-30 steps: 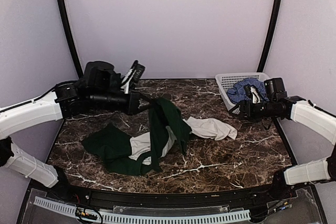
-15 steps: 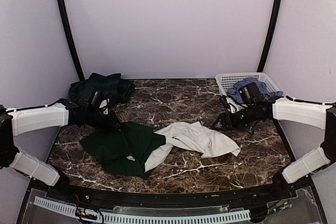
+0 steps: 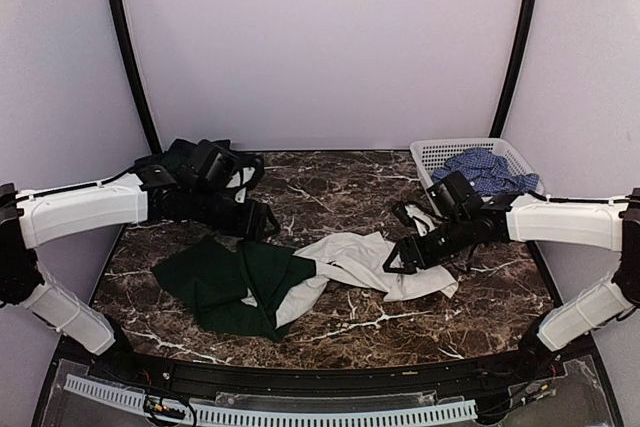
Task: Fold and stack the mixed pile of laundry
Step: Adjust the crumpled T-shirt at the center of the board, then pick up the crumpled T-shirt from the center of the board.
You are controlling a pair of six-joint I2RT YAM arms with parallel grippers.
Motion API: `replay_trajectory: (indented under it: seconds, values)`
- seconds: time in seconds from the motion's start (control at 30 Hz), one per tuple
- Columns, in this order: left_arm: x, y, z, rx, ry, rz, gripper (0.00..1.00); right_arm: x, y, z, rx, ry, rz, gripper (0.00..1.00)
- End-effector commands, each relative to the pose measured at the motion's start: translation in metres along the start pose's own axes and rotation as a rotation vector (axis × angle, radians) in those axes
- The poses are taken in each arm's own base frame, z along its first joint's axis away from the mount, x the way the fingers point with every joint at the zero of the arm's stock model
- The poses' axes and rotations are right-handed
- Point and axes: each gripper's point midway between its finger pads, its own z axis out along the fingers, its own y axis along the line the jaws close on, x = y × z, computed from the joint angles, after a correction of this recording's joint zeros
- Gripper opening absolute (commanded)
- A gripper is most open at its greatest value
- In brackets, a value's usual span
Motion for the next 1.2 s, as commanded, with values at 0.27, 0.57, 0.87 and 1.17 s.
replay_trajectory:
  seconds: [0.27,0.57,0.87,1.17]
  values:
    - [0.062,-0.001,0.066,-0.208,0.266,0.155,0.66,0.033,-0.016,0.048,0.201,0.142,-0.015,0.77]
    - [0.066,0.031,0.065,-0.378,0.27,0.139,0.42,0.033,-0.038,0.048,0.37,0.144,0.005,0.6]
    - [0.03,0.08,0.021,-0.344,0.124,-0.069,0.0,-0.002,-0.051,-0.002,0.422,-0.019,0.042,0.0]
    - [-0.01,0.113,-0.043,-0.296,-0.07,-0.223,0.0,-0.031,-0.066,-0.084,0.406,-0.226,0.137,0.0]
